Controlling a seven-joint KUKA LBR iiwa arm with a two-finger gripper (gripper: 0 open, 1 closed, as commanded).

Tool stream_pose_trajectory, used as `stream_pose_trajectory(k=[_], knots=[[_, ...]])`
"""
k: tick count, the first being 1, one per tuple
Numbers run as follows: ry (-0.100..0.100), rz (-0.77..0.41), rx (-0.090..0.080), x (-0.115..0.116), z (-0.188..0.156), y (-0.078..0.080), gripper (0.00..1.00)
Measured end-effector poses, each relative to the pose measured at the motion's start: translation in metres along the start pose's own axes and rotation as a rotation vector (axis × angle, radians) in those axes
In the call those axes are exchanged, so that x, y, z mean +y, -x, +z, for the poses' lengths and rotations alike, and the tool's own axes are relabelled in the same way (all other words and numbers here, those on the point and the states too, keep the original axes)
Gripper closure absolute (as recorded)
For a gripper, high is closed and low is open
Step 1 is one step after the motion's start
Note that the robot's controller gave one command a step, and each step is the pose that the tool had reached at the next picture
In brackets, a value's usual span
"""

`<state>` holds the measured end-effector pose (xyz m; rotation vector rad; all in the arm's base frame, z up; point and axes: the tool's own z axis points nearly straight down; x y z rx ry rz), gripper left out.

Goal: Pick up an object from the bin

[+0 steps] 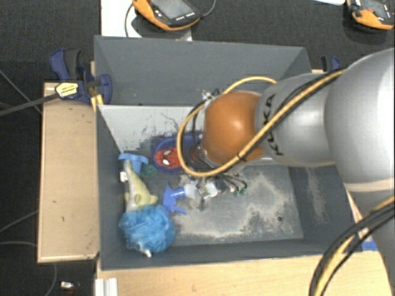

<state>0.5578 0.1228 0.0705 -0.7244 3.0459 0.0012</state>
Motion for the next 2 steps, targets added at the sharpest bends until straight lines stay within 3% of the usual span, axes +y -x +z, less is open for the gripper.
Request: stream_pose_trajectory(k=[2], knots=[[0.001,0.003,0.001,0.000,-0.025,-0.001,1.00]])
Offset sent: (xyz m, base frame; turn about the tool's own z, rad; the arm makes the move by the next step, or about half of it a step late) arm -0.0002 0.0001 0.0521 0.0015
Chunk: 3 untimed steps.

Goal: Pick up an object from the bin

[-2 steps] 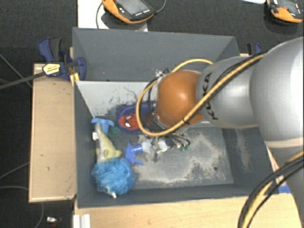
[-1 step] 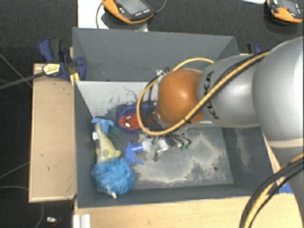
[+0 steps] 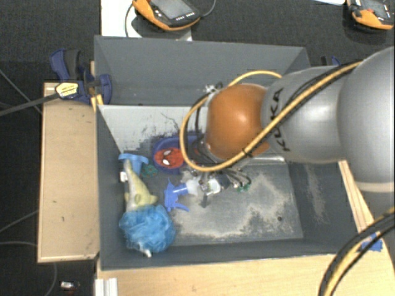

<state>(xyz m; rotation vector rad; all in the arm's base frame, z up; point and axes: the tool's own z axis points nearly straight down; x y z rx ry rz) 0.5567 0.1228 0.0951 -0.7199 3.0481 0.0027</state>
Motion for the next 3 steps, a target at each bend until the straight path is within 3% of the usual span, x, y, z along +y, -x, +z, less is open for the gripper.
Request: stream_pose_trajectory(k=[2,3], knots=[[0.000,0.002,0.001,0.000,-0.073,0.001,1.00],[-0.002,0.003,-0.007,-0.001,-0.111,0.003,1.00]])
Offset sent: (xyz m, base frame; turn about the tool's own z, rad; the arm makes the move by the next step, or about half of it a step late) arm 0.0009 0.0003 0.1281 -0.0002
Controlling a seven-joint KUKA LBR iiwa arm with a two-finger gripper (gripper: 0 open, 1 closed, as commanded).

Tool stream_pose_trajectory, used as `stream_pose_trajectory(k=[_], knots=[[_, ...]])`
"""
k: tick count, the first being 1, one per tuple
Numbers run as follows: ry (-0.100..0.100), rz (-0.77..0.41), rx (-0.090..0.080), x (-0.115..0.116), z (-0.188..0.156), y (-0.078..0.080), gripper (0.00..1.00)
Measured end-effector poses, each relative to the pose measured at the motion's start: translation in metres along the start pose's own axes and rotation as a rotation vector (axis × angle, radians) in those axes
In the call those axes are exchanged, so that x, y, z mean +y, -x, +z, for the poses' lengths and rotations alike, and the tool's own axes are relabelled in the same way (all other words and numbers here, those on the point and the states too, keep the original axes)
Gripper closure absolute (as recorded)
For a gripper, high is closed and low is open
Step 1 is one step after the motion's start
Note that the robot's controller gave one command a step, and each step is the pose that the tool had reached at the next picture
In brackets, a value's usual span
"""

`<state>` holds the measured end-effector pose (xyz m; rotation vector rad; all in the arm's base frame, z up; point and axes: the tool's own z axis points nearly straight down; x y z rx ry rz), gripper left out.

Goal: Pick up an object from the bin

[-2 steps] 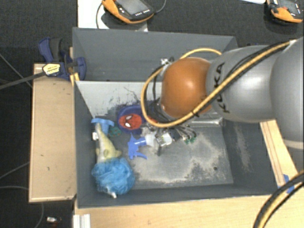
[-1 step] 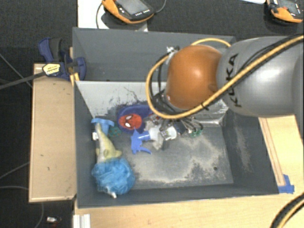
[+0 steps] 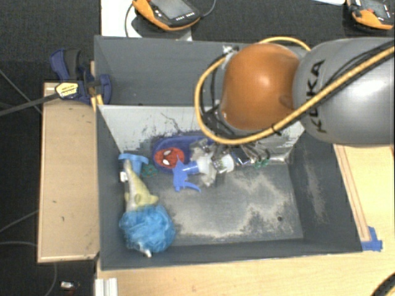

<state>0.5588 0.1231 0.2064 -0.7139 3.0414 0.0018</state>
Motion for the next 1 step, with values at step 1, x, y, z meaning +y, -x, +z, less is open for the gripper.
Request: stream_pose_trajectory(k=[1], knots=[[0.001,0.001,0.002,0.0001,-0.0176,-0.0001,1.00]])
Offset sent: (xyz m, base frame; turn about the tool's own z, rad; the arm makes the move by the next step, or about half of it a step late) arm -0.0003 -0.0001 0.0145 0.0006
